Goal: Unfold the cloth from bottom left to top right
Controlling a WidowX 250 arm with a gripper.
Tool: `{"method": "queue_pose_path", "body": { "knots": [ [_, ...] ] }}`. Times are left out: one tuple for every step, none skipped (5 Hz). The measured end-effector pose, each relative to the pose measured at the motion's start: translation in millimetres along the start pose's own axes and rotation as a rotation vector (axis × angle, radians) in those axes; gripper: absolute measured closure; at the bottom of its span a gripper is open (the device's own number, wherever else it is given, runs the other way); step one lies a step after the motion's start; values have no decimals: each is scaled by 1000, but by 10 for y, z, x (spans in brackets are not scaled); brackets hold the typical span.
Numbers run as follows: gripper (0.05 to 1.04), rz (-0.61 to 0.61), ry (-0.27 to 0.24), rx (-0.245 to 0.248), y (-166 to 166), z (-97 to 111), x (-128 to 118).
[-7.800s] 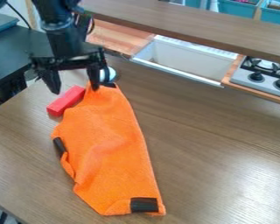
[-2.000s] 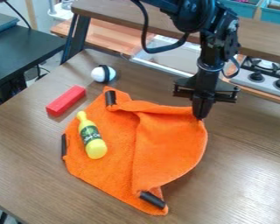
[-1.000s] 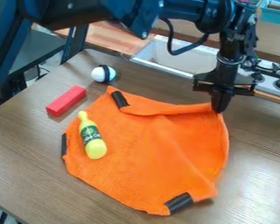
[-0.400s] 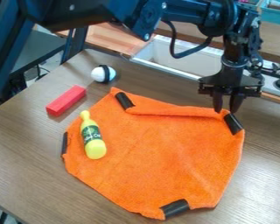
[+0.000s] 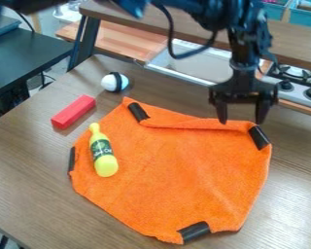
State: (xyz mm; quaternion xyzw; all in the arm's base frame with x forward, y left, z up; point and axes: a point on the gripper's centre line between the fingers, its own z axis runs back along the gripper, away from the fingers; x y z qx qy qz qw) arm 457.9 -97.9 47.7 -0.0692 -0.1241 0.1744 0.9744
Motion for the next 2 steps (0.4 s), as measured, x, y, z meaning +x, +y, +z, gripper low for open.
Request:
{"method": "queue_pose_path", "body": {
  "knots": [
    [85, 6, -16, 5, 226, 220, 27],
    [85, 5, 0, 82, 618, 419, 31]
  ]
}}
